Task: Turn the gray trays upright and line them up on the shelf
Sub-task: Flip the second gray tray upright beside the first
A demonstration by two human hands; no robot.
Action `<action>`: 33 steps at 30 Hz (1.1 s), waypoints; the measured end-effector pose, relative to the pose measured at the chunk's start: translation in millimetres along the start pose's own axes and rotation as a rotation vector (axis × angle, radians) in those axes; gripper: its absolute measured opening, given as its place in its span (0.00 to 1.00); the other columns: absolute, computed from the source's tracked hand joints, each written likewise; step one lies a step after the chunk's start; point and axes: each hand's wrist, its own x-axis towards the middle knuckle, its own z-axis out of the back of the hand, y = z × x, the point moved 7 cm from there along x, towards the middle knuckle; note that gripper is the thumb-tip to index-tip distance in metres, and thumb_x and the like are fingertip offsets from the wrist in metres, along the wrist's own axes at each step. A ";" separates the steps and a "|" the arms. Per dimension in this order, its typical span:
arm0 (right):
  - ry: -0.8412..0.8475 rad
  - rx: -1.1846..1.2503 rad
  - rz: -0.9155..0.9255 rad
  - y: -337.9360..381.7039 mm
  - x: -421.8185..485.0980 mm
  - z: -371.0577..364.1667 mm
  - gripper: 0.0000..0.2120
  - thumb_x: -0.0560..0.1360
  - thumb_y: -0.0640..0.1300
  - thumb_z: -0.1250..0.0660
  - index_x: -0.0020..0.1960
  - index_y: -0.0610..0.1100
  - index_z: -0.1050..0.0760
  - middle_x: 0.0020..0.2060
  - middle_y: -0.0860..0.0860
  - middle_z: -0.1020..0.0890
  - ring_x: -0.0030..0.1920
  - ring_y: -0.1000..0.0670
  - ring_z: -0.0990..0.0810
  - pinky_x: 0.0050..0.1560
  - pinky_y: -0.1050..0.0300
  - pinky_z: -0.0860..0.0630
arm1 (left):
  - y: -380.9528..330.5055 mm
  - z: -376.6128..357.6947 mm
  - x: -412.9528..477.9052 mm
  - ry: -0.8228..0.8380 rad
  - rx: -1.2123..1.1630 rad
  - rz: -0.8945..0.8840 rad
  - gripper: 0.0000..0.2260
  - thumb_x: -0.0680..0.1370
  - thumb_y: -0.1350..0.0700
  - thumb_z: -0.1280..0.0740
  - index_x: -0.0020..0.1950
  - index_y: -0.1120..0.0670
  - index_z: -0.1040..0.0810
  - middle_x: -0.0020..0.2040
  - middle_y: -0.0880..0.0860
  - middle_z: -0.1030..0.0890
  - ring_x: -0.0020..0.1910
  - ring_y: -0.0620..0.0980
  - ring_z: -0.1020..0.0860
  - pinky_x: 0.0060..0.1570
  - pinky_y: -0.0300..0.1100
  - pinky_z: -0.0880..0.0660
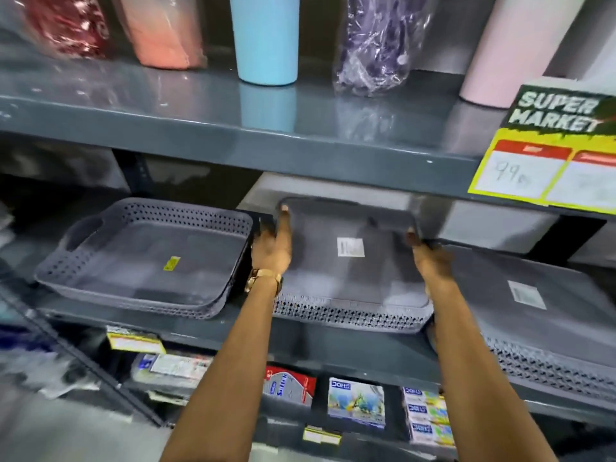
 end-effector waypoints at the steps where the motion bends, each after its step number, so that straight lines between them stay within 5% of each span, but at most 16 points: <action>1: -0.030 0.069 0.040 5.2 2.3 6.3 0.30 0.72 0.64 0.38 0.59 0.40 0.24 0.62 0.38 0.22 0.62 0.38 0.24 0.60 0.49 0.29 | -11.4 6.4 -1.7 -0.043 -0.080 -0.037 0.34 0.76 0.32 0.49 0.77 0.49 0.41 0.76 0.58 0.36 0.74 0.61 0.37 0.73 0.55 0.41; 4: -0.102 0.304 0.068 12.3 8.7 26.3 0.37 0.61 0.77 0.43 0.57 0.52 0.24 0.59 0.41 0.21 0.58 0.41 0.22 0.58 0.48 0.26 | -35.6 29.6 8.3 -0.145 -0.359 -0.128 0.31 0.77 0.36 0.44 0.75 0.52 0.35 0.75 0.58 0.33 0.73 0.57 0.34 0.74 0.53 0.39; 6: -0.105 0.397 0.026 7.5 10.0 33.3 0.37 0.55 0.83 0.48 0.46 0.57 0.23 0.53 0.47 0.22 0.52 0.43 0.21 0.54 0.49 0.24 | -38.4 37.2 12.7 -0.159 -0.495 -0.091 0.33 0.74 0.34 0.41 0.71 0.54 0.29 0.71 0.60 0.28 0.69 0.60 0.30 0.70 0.57 0.35; 8: -0.078 0.494 -0.057 3.5 -6.1 31.1 0.31 0.62 0.79 0.48 0.43 0.55 0.24 0.51 0.48 0.21 0.51 0.44 0.21 0.52 0.48 0.23 | -34.3 42.4 5.9 -0.145 -0.476 -0.052 0.32 0.73 0.32 0.43 0.67 0.53 0.25 0.67 0.55 0.24 0.64 0.57 0.26 0.67 0.54 0.32; 13: 0.023 0.528 -0.129 -28.9 -29.9 11.2 0.32 0.73 0.70 0.47 0.66 0.49 0.31 0.58 0.50 0.26 0.57 0.44 0.23 0.57 0.49 0.23 | 23.9 37.6 23.7 -0.041 -0.412 0.014 0.32 0.66 0.32 0.45 0.60 0.49 0.21 0.61 0.53 0.19 0.61 0.55 0.23 0.67 0.58 0.31; 16: -0.005 0.470 -0.150 -43.0 -35.2 12.5 0.26 0.77 0.64 0.47 0.63 0.46 0.31 0.58 0.46 0.25 0.59 0.41 0.22 0.59 0.45 0.23 | 29.6 45.4 -0.4 -0.055 -0.390 0.109 0.25 0.67 0.36 0.44 0.54 0.50 0.22 0.61 0.55 0.20 0.62 0.56 0.24 0.68 0.57 0.32; 20: 0.034 0.466 -0.243 -59.7 -45.6 11.6 0.40 0.71 0.72 0.49 0.74 0.47 0.39 0.71 0.44 0.30 0.67 0.38 0.27 0.64 0.41 0.27 | 39.9 53.3 -21.7 -0.042 -0.383 0.146 0.16 0.66 0.40 0.43 0.42 0.50 0.26 0.46 0.54 0.21 0.51 0.53 0.27 0.53 0.48 0.29; 23: 0.092 0.428 -0.296 -71.8 -54.4 5.1 0.46 0.66 0.76 0.47 0.75 0.48 0.40 0.72 0.45 0.32 0.70 0.40 0.31 0.68 0.39 0.33 | 56.7 53.8 -29.1 -0.016 -0.313 0.176 0.22 0.71 0.37 0.43 0.50 0.53 0.23 0.52 0.56 0.21 0.55 0.54 0.24 0.58 0.50 0.29; 27: 0.092 0.347 -0.316 -95.6 -52.1 -3.1 0.34 0.71 0.66 0.43 0.67 0.44 0.31 0.65 0.40 0.24 0.64 0.38 0.25 0.65 0.37 0.29 | 75.8 48.1 -39.0 -0.016 -0.145 0.183 0.22 0.81 0.47 0.45 0.68 0.59 0.29 0.65 0.62 0.25 0.64 0.60 0.28 0.64 0.52 0.34; 31: 0.080 0.290 -0.293 -106.4 -61.7 -5.0 0.25 0.78 0.54 0.40 0.68 0.39 0.33 0.65 0.39 0.25 0.66 0.38 0.27 0.69 0.40 0.33 | 84.7 45.8 -54.7 -0.063 -0.052 0.155 0.17 0.80 0.55 0.40 0.66 0.61 0.29 0.57 0.63 0.22 0.59 0.63 0.24 0.53 0.47 0.31; 33: 0.130 0.215 -0.257 -108.1 -67.1 -5.7 0.20 0.77 0.52 0.38 0.64 0.40 0.28 0.56 0.41 0.21 0.60 0.39 0.24 0.68 0.42 0.31 | 87.0 45.9 -61.5 -0.105 -0.053 0.137 0.16 0.79 0.60 0.39 0.67 0.61 0.31 0.55 0.64 0.21 0.52 0.62 0.22 0.48 0.44 0.32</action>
